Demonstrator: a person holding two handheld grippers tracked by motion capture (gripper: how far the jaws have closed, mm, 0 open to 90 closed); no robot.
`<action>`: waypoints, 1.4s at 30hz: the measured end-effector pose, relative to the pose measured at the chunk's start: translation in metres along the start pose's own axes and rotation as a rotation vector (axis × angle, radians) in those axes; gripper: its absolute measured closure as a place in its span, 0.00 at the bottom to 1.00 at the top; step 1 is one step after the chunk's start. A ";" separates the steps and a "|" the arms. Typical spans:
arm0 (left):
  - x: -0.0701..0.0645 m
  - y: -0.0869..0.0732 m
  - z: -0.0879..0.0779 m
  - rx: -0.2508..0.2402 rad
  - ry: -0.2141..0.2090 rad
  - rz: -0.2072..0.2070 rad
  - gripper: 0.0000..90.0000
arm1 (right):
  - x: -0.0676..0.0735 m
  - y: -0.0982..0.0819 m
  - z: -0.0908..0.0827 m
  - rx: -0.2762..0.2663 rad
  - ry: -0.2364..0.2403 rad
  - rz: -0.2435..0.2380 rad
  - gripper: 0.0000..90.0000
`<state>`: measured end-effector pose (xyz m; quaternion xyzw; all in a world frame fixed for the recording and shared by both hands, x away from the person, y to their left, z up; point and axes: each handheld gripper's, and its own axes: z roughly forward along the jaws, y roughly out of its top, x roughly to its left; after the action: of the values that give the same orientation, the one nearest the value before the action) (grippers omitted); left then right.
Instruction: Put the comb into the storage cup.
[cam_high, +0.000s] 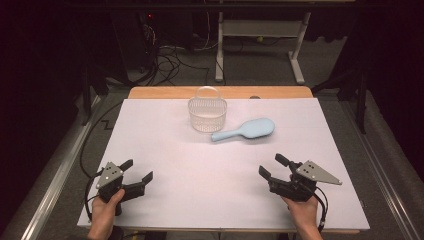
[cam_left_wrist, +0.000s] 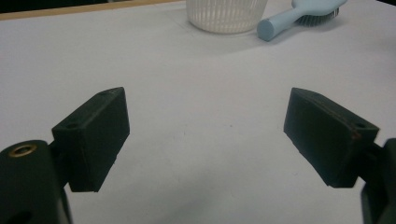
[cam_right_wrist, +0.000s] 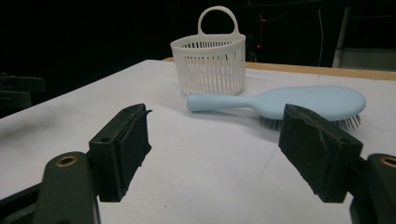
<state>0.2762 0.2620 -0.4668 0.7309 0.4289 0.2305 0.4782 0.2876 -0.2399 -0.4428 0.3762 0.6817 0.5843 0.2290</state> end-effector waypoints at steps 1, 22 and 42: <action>0.000 0.000 0.000 0.001 0.001 0.001 0.17 | 0.000 0.000 0.001 0.001 0.002 -0.001 0.28; 0.000 0.000 -0.001 -0.001 0.005 0.004 0.17 | 0.005 0.011 0.031 0.019 0.006 -0.021 0.29; 0.000 0.000 -0.002 -0.003 0.007 0.001 0.17 | 0.009 0.019 0.061 0.039 0.026 -0.022 0.30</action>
<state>0.2748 0.2629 -0.4665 0.7298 0.4297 0.2339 0.4777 0.3323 -0.1939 -0.4365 0.3653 0.7000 0.5731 0.2193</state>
